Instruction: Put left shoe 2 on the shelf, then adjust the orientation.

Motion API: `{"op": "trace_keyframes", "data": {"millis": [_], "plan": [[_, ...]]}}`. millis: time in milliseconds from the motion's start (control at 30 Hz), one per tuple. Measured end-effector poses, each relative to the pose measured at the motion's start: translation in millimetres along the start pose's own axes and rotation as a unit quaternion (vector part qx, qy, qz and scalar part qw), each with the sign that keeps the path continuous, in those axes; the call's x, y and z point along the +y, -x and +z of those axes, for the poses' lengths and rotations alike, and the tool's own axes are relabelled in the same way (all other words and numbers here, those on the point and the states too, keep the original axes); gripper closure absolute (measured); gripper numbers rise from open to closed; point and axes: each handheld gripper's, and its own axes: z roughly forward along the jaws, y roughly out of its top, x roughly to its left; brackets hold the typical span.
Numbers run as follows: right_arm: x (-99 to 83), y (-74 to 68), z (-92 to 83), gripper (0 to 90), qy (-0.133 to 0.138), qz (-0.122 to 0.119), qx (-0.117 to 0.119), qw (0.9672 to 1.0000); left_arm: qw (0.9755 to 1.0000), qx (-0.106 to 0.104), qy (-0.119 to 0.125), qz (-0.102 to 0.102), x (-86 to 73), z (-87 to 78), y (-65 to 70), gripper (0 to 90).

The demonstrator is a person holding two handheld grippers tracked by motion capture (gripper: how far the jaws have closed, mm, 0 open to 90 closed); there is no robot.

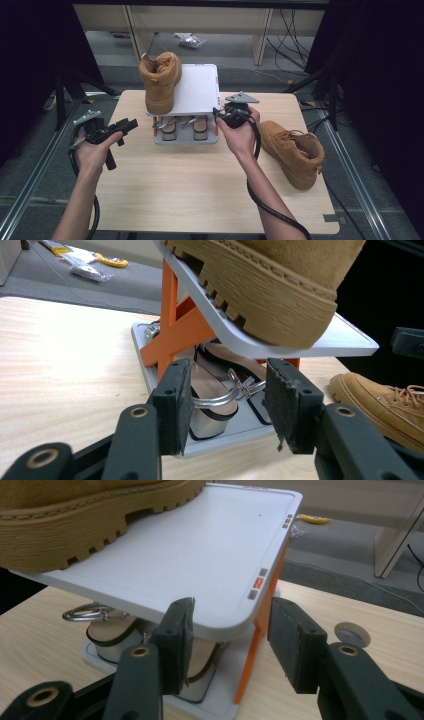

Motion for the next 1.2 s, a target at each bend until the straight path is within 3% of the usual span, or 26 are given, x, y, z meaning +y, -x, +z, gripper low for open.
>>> {"op": "trace_keyframes", "data": {"millis": [100, 167, 267, 467, 833, 900, 933, 1200], "plan": [[-5.2, 4.3, -3.8, 53.1, -0.007, -0.003, -0.005, 1.0, 1.0, 0.0, 0.003, 0.0, -8.9, -2.0, -1.3, 52.9], [-9.6, 6.4, -7.2, 52.7, -0.013, 0.007, -0.006, 0.9999, 1.0, 0.001, 0.007, -0.001, -14.2, -3.5, -2.3, 52.7], [-16.8, 15.8, -11.8, 52.1, -0.014, -0.004, -0.01, 0.9998, 0.9999, 0.007, 0.009, 0.003, -21.6, -4.9, -3.3, 52.6], [-33.0, 25.3, -23.0, 51.0, -0.032, 0.011, -0.025, 0.9991, 0.9999, 0.01, 0.004, 0.002, -32.6, -5.7, -5.7, 52.2], [-54.3, 50.2, -40.1, 49.9, -0.047, 0.014, -0.034, 0.9982, 1.0, 0.008, 0.005, -0.001, -39.8, -8.8, -4.1, 51.8], [-57.5, 50.7, -41.5, 49.8, -0.048, 0.027, -0.038, 0.9977, 1.0, 0.007, 0.002, -0.001, -40.6, -8.2, -3.5, 51.6], [-59.1, 54.5, -42.3, 49.8, -0.047, 0.018, -0.033, 0.9982, 1.0, 0.007, 0.001, -0.001, -40.9, -7.9, -3.1, 51.5], [-67.6, 61.5, -53.6, 49.0, -0.051, 0.033, -0.04, 0.9973, 1.0, 0.001, 0.003, 0.004, -40.0, -3.8, 4.2, 51.4]]}}
